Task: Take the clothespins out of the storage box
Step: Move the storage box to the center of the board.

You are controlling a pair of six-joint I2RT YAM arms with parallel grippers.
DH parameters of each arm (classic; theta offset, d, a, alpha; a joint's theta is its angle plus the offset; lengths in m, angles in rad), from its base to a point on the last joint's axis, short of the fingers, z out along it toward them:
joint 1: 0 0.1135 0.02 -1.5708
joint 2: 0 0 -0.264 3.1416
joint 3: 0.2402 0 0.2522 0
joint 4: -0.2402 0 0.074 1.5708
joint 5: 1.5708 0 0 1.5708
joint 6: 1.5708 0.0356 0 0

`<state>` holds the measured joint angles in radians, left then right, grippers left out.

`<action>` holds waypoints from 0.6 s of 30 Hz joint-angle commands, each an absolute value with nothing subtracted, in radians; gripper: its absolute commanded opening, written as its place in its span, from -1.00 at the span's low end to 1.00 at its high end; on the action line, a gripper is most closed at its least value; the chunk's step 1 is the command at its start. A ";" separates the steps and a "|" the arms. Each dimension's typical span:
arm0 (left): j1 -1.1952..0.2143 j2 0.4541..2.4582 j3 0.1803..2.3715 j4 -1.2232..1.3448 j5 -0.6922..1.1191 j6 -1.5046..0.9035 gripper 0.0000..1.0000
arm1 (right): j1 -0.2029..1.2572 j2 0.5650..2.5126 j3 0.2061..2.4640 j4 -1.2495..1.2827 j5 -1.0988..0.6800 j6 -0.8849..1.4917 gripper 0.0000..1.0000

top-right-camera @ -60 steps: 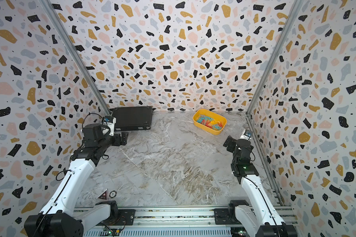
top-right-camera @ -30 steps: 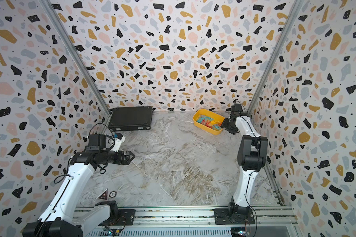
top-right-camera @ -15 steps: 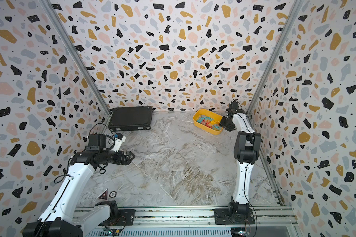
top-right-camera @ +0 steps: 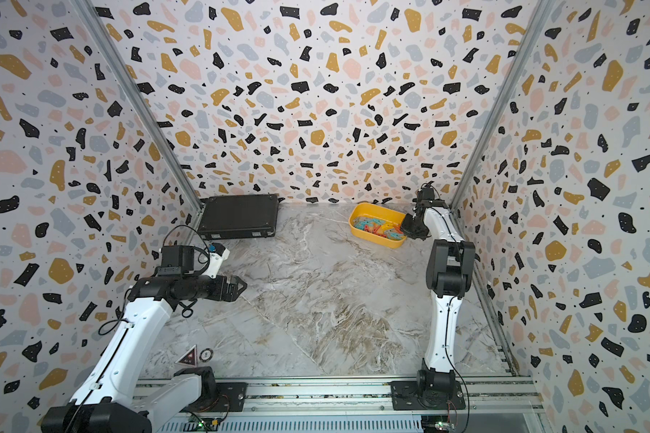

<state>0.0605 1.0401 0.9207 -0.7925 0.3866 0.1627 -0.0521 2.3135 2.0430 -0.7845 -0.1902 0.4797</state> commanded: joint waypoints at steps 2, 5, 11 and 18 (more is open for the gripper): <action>0.057 1.033 0.910 -0.780 0.391 0.175 0.99 | -0.038 2.184 1.996 -0.822 -0.210 0.446 -1.00; 0.057 1.034 0.907 -0.778 0.387 0.174 0.99 | -0.010 2.105 1.921 -0.825 -0.213 0.415 -1.00; 0.057 1.040 0.906 -0.778 0.390 0.176 1.00 | 0.101 1.893 1.681 -0.823 -0.218 0.364 -1.00; 0.057 1.045 0.905 -0.777 0.398 0.179 0.99 | 0.224 1.693 1.379 -0.781 -0.389 0.412 -1.00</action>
